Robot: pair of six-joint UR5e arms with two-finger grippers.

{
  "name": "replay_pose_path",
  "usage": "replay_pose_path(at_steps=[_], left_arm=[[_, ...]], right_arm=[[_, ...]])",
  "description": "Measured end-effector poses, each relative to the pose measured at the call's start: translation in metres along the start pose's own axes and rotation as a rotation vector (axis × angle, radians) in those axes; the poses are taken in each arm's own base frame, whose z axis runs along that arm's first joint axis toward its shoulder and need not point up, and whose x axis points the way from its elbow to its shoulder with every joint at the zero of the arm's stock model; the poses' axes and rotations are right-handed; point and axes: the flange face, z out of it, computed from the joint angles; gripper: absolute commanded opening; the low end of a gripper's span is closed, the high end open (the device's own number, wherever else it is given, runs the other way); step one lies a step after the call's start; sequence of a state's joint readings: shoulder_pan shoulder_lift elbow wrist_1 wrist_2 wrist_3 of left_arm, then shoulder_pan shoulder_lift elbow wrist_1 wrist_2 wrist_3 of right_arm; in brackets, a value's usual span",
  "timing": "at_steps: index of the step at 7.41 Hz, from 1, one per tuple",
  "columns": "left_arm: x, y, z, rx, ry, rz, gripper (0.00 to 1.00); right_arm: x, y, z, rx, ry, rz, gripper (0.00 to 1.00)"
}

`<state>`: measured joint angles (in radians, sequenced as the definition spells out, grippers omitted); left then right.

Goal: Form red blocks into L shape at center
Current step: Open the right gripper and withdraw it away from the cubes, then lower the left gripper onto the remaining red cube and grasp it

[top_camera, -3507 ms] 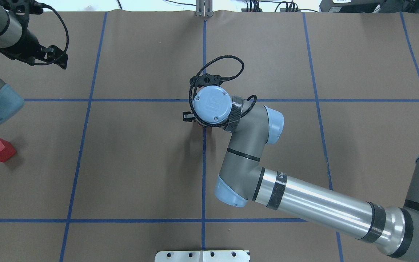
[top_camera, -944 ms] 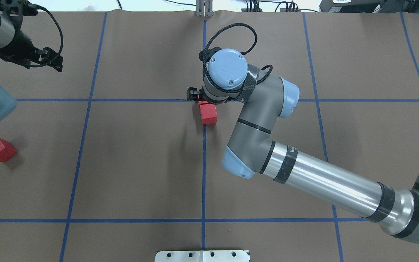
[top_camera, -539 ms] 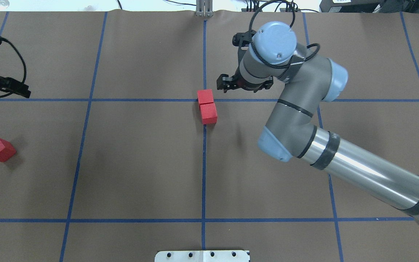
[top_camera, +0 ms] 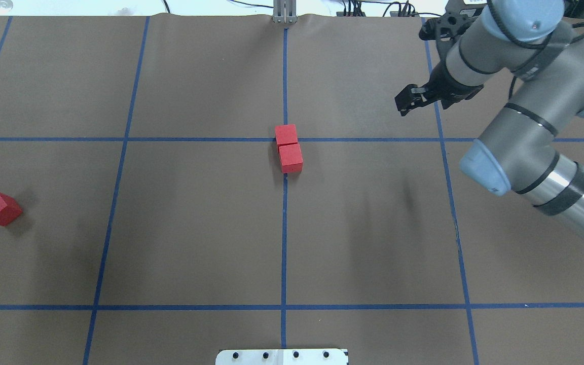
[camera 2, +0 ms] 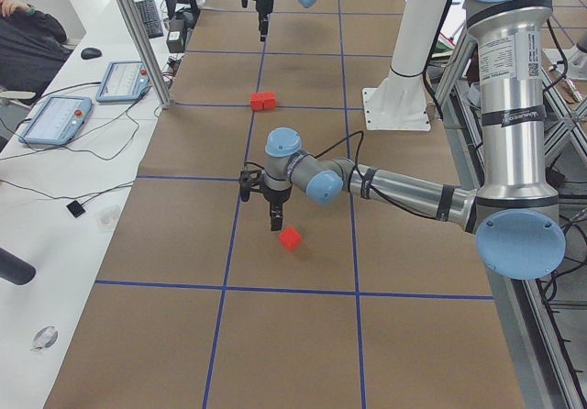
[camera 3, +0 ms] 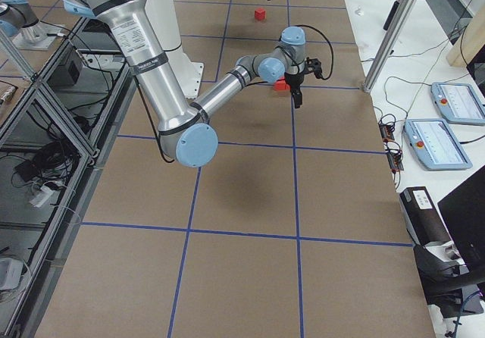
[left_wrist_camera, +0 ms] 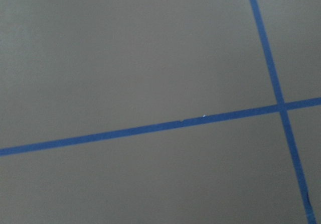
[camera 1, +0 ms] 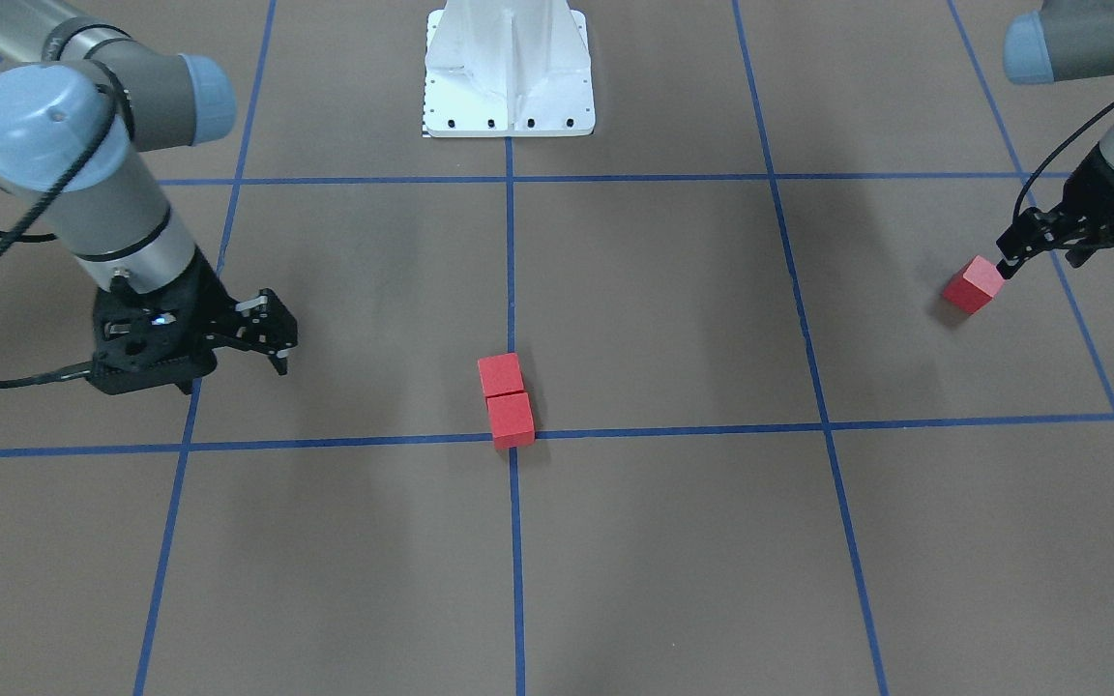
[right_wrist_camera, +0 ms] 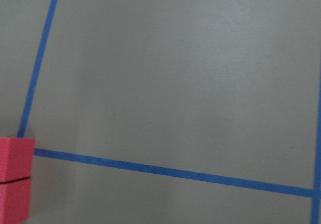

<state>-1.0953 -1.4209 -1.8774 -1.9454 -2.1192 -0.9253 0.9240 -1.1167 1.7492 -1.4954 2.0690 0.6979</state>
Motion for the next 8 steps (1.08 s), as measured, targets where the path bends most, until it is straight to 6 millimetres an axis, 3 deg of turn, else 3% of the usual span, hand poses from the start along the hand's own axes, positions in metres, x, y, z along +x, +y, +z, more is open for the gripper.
replay_pose_path(at_steps=[2,3,5,8], left_arm=[[-0.006,0.0,0.009,0.022,-0.005,-0.213,1.0],[-0.012,-0.004,0.02,0.036,0.0,-0.254,1.0],[-0.021,-0.01,0.041,0.065,0.018,-0.3,1.0],[-0.007,0.005,0.064,0.068,0.017,-0.331,1.0]], right_arm=[[0.067,0.012,-0.01,-0.026,0.002,-0.066,0.99],[0.085,0.016,-0.013,-0.03,0.005,-0.082,0.99],[0.095,0.018,-0.014,-0.032,0.007,-0.091,0.99],[0.097,0.019,-0.013,-0.035,0.007,-0.092,0.99]])
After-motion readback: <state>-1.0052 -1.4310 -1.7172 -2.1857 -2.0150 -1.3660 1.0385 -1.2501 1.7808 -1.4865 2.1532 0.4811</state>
